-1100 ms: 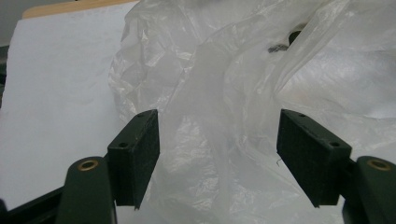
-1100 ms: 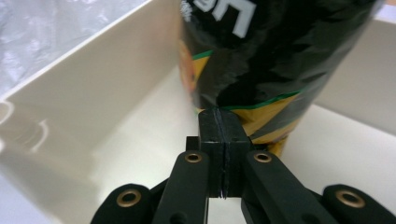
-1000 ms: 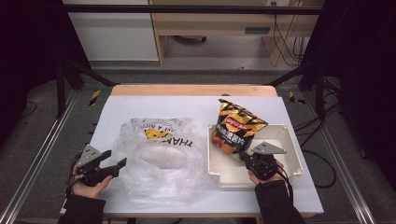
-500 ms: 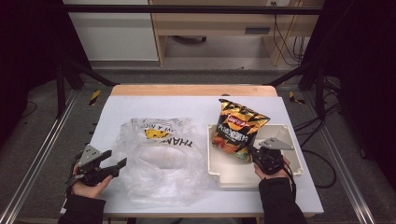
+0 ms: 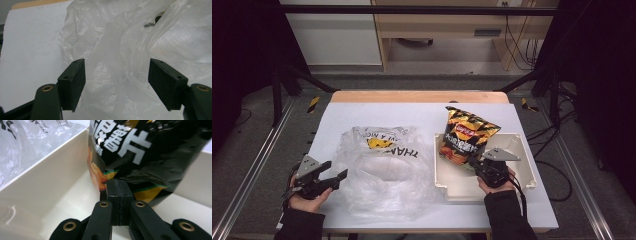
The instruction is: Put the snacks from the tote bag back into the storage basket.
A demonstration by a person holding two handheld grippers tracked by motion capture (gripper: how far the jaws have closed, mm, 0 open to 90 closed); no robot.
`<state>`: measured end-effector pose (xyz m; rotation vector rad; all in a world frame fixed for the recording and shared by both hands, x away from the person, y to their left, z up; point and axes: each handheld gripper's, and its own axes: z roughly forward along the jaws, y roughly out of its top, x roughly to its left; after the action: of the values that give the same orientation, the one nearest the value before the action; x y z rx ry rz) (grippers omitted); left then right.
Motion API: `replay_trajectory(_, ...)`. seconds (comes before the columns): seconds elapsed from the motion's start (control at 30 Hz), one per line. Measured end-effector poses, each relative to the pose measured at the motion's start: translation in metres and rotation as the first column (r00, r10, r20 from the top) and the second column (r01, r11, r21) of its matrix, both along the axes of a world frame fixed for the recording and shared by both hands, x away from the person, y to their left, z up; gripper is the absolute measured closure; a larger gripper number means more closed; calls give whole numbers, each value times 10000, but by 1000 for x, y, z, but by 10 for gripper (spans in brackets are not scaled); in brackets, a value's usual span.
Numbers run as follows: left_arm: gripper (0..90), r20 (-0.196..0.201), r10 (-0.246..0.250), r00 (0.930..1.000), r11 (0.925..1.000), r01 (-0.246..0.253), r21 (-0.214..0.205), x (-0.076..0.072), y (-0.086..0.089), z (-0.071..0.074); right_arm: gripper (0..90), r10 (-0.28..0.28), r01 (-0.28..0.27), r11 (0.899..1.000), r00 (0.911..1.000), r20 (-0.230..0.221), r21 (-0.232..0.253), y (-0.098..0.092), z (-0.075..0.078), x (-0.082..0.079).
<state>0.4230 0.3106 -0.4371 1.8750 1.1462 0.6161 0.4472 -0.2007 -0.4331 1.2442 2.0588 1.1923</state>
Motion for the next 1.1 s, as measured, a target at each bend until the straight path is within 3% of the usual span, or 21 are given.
replay_trajectory(0.17,299,-19,-1,10000,10000,1,23,0,0,0,900,-344,344,9988,9994,26,-354,-3,-2,4)
replay_trajectory(0.53,298,-24,-19,10000,10000,19,40,0,0,0,900,-1447,1457,9888,9890,311,-332,-19,3,16)
replay_trajectory(1.1,298,-18,-33,10000,10000,33,14,1,0,0,898,-1850,1874,9807,9817,454,-561,-24,2,37)
